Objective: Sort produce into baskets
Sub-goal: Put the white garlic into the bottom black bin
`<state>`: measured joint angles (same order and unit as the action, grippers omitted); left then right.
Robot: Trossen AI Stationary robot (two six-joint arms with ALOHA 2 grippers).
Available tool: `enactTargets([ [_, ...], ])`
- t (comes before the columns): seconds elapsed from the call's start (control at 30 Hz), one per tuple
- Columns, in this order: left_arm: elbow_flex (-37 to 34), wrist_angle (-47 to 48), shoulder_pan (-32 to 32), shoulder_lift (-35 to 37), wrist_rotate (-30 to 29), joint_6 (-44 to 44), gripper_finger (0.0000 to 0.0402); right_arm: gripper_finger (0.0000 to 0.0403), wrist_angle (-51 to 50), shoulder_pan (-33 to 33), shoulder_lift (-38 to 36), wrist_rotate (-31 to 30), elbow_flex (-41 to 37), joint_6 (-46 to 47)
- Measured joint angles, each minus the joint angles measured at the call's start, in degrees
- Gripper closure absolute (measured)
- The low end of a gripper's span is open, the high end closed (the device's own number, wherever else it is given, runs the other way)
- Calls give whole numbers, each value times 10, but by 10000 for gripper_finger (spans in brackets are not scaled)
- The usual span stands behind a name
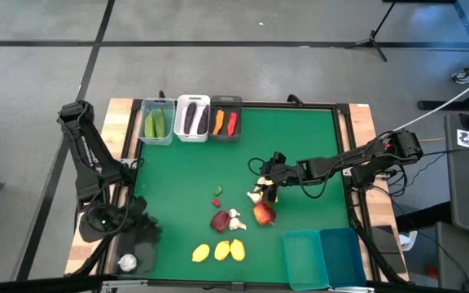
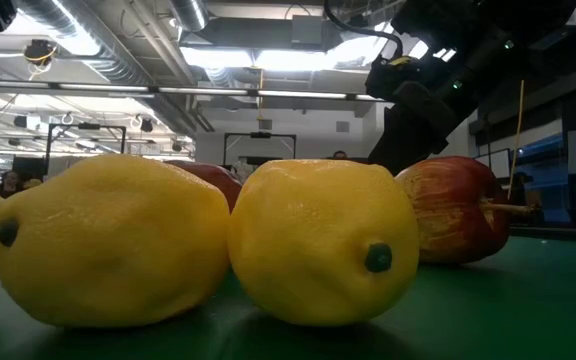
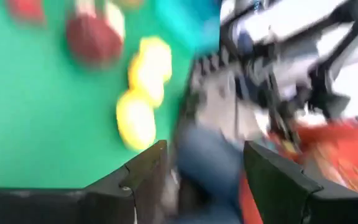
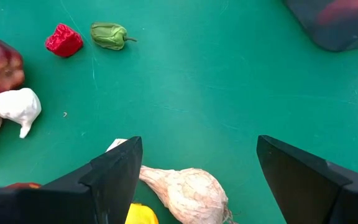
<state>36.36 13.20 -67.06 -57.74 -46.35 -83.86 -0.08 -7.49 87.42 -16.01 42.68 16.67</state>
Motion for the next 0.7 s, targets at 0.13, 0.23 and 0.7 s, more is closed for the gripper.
enactTargets([
  [0.13,0,-8,70,0,-75,146,196,86,0,0,0,0,0,0],
  [0.23,0,-40,138,-12,-75,272,196,86,0,0,0,0,0,0],
  [0.7,1,-367,405,-234,132,656,196,86,0,0,0,0,0,0],
])
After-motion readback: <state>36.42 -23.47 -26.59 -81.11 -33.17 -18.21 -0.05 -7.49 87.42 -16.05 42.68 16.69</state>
